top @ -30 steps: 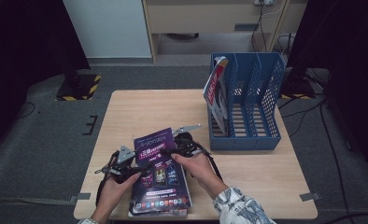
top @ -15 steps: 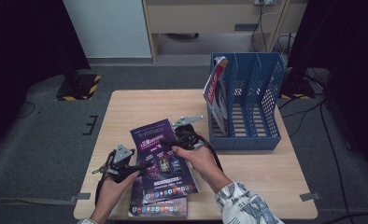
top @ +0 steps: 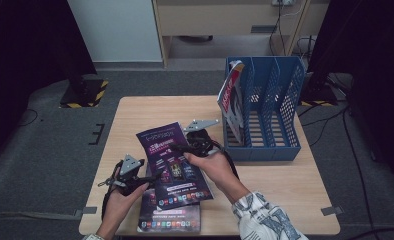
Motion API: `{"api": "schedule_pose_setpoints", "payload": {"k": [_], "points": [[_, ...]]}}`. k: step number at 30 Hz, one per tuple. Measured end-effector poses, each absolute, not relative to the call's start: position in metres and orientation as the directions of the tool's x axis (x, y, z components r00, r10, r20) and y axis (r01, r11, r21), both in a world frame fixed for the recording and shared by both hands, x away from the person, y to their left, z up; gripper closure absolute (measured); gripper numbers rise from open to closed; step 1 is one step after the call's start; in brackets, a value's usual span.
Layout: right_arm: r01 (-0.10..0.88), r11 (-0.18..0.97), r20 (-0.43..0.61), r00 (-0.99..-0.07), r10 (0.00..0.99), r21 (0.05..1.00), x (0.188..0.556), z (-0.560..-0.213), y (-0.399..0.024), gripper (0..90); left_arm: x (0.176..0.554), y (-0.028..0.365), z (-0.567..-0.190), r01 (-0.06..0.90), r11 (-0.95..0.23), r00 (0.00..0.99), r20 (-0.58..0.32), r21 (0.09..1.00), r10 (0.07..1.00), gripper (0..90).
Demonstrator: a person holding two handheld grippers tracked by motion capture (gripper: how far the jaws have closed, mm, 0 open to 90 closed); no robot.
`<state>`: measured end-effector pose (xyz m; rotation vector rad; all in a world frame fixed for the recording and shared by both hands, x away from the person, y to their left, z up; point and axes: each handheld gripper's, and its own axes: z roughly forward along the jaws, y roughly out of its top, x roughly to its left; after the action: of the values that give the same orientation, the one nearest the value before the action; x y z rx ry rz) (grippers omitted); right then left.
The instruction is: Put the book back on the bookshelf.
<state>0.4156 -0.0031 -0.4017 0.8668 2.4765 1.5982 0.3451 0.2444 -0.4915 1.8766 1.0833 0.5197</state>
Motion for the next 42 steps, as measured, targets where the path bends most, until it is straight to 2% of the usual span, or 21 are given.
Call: {"api": "schedule_pose_setpoints", "payload": {"k": [21,25,28,31,34,42], "points": [[0.334,0.257,0.190,-0.868,0.458,0.907,0.412,-0.382,-0.005,82.9,0.348,0.240,-0.495,0.476,-0.239,0.598,-0.112,0.846,0.794,16.3],[0.320,0.245,0.186,-0.875,0.447,0.915,0.411,-0.380,-0.005,82.9,0.350,0.242,-0.494,0.468,-0.216,0.619,-0.144,0.857,0.772,24.7],[0.313,0.239,0.183,-0.877,0.444,0.919,0.411,-0.379,-0.005,82.9,0.353,0.242,-0.494,0.468,-0.207,0.634,-0.163,0.859,0.756,27.1],[0.304,0.241,0.176,-0.881,0.439,0.922,0.410,-0.378,-0.004,82.9,0.353,0.240,-0.494,0.465,-0.215,0.645,-0.162,0.859,0.747,34.5],[0.299,0.244,0.171,-0.883,0.437,0.922,0.410,-0.378,-0.004,82.9,0.353,0.241,-0.494,0.465,-0.226,0.646,-0.154,0.856,0.748,37.5],[0.288,0.248,0.159,-0.886,0.437,0.925,0.410,-0.379,-0.004,82.8,0.354,0.248,-0.490,0.489,-0.203,0.619,-0.173,0.849,0.767,59.2]]}}
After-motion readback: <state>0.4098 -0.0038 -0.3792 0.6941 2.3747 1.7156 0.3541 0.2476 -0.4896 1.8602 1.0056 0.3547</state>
